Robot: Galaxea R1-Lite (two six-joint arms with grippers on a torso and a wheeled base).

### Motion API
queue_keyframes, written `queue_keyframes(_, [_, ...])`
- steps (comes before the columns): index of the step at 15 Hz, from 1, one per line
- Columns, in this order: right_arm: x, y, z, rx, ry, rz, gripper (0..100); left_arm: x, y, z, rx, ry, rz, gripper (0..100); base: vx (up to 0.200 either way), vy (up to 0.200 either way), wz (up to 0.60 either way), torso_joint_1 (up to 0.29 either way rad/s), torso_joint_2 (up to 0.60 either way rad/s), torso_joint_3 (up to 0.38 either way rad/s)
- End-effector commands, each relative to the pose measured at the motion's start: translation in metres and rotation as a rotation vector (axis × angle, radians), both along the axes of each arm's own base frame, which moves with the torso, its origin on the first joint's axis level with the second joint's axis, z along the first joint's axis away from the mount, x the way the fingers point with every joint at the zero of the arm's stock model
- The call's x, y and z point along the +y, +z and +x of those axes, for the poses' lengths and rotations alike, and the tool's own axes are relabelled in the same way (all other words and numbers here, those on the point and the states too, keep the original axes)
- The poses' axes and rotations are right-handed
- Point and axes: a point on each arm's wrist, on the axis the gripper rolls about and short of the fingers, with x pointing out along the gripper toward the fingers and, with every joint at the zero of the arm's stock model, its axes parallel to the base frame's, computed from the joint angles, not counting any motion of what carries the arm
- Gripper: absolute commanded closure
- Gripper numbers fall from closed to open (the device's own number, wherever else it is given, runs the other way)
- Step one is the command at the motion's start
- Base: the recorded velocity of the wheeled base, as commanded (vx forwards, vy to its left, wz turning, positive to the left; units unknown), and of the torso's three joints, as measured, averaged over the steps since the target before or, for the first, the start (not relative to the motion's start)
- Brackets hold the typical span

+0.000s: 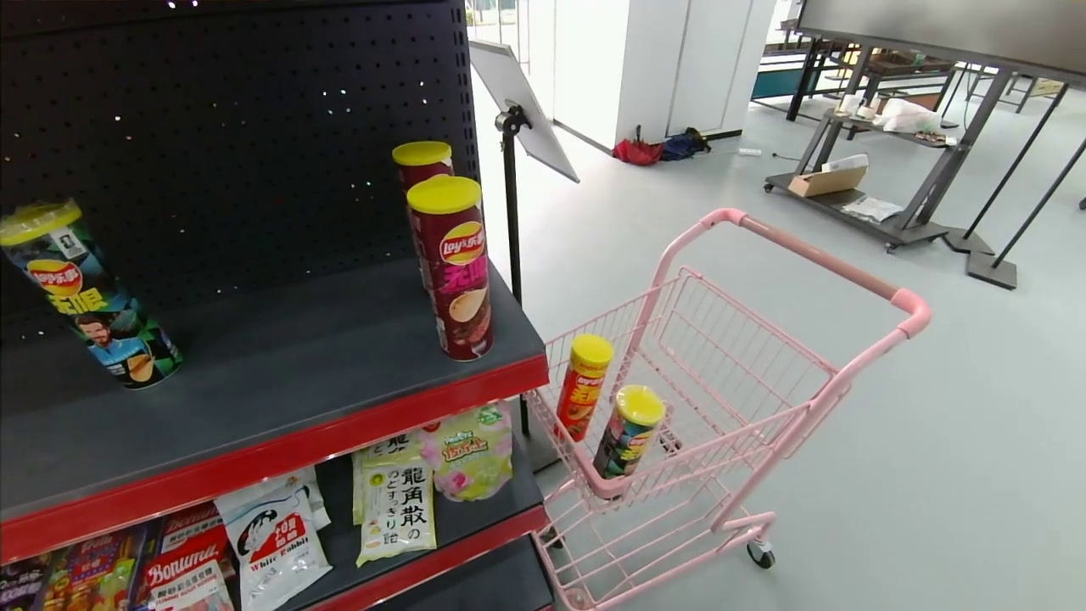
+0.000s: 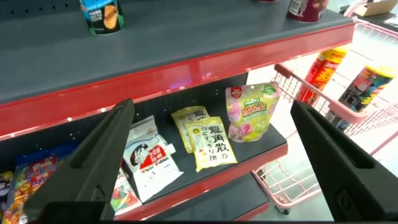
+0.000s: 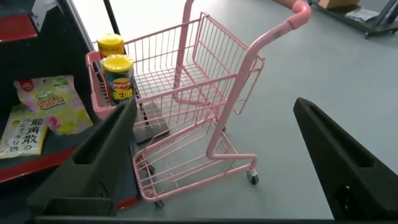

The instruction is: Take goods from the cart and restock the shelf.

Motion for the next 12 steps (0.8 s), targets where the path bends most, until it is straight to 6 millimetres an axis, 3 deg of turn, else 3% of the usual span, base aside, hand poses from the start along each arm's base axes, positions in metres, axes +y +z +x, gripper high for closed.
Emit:
queue_keyframes(1, [0.0,0.0001,0.0,0.0,0.001,0.0,0,0.0,0.0,0.0001,0.001,0.0,0.0,0,0.0,0.0,0.0,-0.139,0.35,0.203])
queue_keyframes(12, [0.0,0.0001,0.0,0.0,0.001,0.001,0,0.0,0.0,0.0001,0.001,0.0,0.0,0,0.0,0.0,0.0,-0.151,0.39,0.239])
